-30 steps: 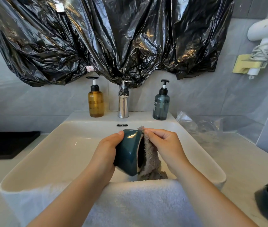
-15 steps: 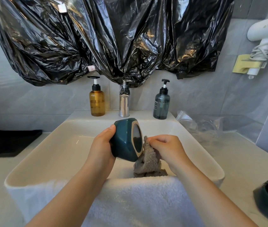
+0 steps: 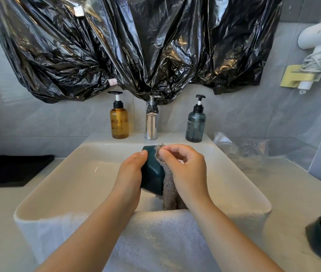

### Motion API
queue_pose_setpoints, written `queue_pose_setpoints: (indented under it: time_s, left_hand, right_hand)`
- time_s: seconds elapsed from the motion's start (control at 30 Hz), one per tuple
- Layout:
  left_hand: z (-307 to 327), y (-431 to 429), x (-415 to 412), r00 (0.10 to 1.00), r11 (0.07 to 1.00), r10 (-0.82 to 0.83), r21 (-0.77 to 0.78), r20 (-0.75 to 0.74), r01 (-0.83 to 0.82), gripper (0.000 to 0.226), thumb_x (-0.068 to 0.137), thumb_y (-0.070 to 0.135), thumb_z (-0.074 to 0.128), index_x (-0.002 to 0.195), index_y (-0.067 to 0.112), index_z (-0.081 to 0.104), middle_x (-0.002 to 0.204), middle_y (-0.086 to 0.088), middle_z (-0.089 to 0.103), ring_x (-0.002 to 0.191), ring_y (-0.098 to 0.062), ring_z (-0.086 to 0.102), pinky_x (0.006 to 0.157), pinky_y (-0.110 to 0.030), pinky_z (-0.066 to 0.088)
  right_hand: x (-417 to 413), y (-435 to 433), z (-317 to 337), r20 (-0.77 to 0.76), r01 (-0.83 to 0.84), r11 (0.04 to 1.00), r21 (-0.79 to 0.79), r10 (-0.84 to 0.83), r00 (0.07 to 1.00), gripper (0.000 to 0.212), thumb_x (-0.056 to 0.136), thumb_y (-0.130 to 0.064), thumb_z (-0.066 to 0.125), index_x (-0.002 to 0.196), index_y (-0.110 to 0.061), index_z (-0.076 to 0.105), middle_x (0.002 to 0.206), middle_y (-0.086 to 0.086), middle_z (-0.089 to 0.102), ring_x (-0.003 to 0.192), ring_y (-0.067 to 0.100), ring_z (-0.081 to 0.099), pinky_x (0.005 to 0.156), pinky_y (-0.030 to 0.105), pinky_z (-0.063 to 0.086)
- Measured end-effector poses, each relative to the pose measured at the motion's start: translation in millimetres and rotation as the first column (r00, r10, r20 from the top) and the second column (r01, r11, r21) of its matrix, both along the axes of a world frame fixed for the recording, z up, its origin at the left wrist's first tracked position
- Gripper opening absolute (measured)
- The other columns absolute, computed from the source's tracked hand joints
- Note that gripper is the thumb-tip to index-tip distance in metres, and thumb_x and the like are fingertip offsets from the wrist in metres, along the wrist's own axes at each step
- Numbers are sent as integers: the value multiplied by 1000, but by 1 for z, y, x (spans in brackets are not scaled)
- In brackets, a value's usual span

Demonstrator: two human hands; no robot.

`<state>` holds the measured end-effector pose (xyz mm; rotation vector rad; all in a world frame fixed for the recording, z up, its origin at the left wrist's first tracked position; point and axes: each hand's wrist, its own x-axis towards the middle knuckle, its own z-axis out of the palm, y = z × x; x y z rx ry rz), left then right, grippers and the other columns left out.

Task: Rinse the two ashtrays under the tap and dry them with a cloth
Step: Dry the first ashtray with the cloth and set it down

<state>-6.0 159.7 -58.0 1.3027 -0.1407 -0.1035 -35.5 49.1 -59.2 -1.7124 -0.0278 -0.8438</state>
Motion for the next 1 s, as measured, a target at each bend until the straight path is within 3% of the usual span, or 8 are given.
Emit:
queue_pose_setpoints:
  time_s: [0.1, 0.23, 0.4, 0.53, 0.77, 0.87, 0.93, 1.0]
  left_hand:
    - [0, 1, 1, 999, 999, 30, -32, -42, -31, 29, 100, 31, 39, 110, 15, 61, 106, -14, 65, 97, -26, 62, 79, -34, 50]
    - [-1, 4, 3, 996, 994, 51, -91, -77, -58, 37, 100, 33, 39, 125, 11, 55, 115, -18, 64, 104, -29, 61, 88, -40, 51]
    - [2, 6, 0, 991, 978, 44, -197, -126, -69, 37, 100, 32, 40, 128, 11, 52, 114, -15, 63, 104, -28, 60, 77, -36, 51]
    - [3, 8, -1, 990, 958, 19, -282, -141, -59, 31, 101, 30, 39, 122, 13, 53, 106, -9, 64, 96, -23, 60, 72, -36, 49]
    - [7, 9, -5, 981, 926, -67, -377, -182, -7, 27, 102, 29, 39, 99, 14, 62, 99, -6, 67, 95, -21, 61, 91, -40, 45]
    - [7, 9, -6, 981, 925, -99, -378, -166, 30, 30, 102, 30, 38, 100, 14, 63, 99, -6, 68, 93, -20, 62, 83, -38, 48]
    - [7, 8, -6, 982, 931, -97, -363, -162, 32, 30, 102, 30, 38, 101, 14, 64, 99, -6, 68, 93, -20, 62, 80, -36, 48]
    - [8, 7, -7, 982, 933, -96, -358, -165, 31, 29, 101, 30, 39, 102, 15, 64, 101, -6, 68, 94, -20, 61, 80, -36, 48]
  right_hand:
    - [-5, 1, -6, -59, -34, 999, -38, 32, 998, 4, 88, -24, 67, 87, -28, 70, 87, -14, 69, 85, 0, 62, 70, 9, 49]
    - [-13, -5, -10, -121, -105, 988, -112, 92, 988, 4, 87, -23, 68, 85, -25, 70, 82, -12, 70, 81, 2, 63, 71, 13, 52]
    - [-20, -13, -12, -241, -149, 967, -208, 97, 966, 8, 86, -22, 69, 79, -25, 69, 77, -11, 68, 77, -1, 61, 67, 9, 48]
    - [-21, -18, -13, -312, -175, 967, -183, 111, 943, 6, 86, -18, 70, 80, -20, 72, 79, -8, 71, 74, 1, 63, 65, 10, 48]
    - [-7, -57, -11, -466, -42, 994, -102, -11, 885, 15, 89, -14, 65, 76, -20, 70, 80, 0, 69, 73, 15, 61, 65, 30, 48]
    - [-2, -67, -14, -416, 24, 979, 201, 63, 907, 13, 90, -10, 64, 79, -13, 71, 87, 10, 71, 84, 24, 65, 80, 41, 54]
    - [0, -68, -13, -388, -17, 903, 429, 202, 899, 8, 91, -8, 63, 86, -8, 70, 94, 15, 72, 91, 26, 67, 82, 38, 56]
    - [2, -68, -11, -333, -11, 870, 493, 200, 921, 6, 90, -10, 64, 92, -9, 70, 99, 13, 72, 98, 25, 68, 86, 36, 56]
